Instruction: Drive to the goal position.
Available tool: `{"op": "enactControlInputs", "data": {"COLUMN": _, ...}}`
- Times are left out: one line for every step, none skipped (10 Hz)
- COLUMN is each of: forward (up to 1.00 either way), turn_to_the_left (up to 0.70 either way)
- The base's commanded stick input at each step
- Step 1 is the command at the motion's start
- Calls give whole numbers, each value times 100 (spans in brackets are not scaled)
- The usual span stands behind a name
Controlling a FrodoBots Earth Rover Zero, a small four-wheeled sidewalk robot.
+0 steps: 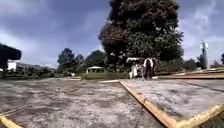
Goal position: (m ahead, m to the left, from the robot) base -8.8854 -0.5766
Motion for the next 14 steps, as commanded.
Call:
{"op": "enactControlInputs", "data": {"forward": 70, "turn_to_the_left": 35}}
{"op": "enactControlInputs", "data": {"forward": 70, "turn_to_the_left": 17}}
{"op": "enactControlInputs", "data": {"forward": 70, "turn_to_the_left": 0}}
{"op": "enactControlInputs", "data": {"forward": 70, "turn_to_the_left": 0}}
{"op": "enactControlInputs", "data": {"forward": 70, "turn_to_the_left": 0}}
{"op": "enactControlInputs", "data": {"forward": 70, "turn_to_the_left": 0}}
{"op": "enactControlInputs", "data": {"forward": 70, "turn_to_the_left": 0}}
{"op": "enactControlInputs", "data": {"forward": 70, "turn_to_the_left": 0}}
{"op": "enactControlInputs", "data": {"forward": 70, "turn_to_the_left": 0}}
{"op": "enactControlInputs", "data": {"forward": 70, "turn_to_the_left": 0}}
{"op": "enactControlInputs", "data": {"forward": 70, "turn_to_the_left": 0}}
{"op": "enactControlInputs", "data": {"forward": 70, "turn_to_the_left": 0}}
{"op": "enactControlInputs", "data": {"forward": 70, "turn_to_the_left": 0}}
{"op": "enactControlInputs", "data": {"forward": 70, "turn_to_the_left": 0}}
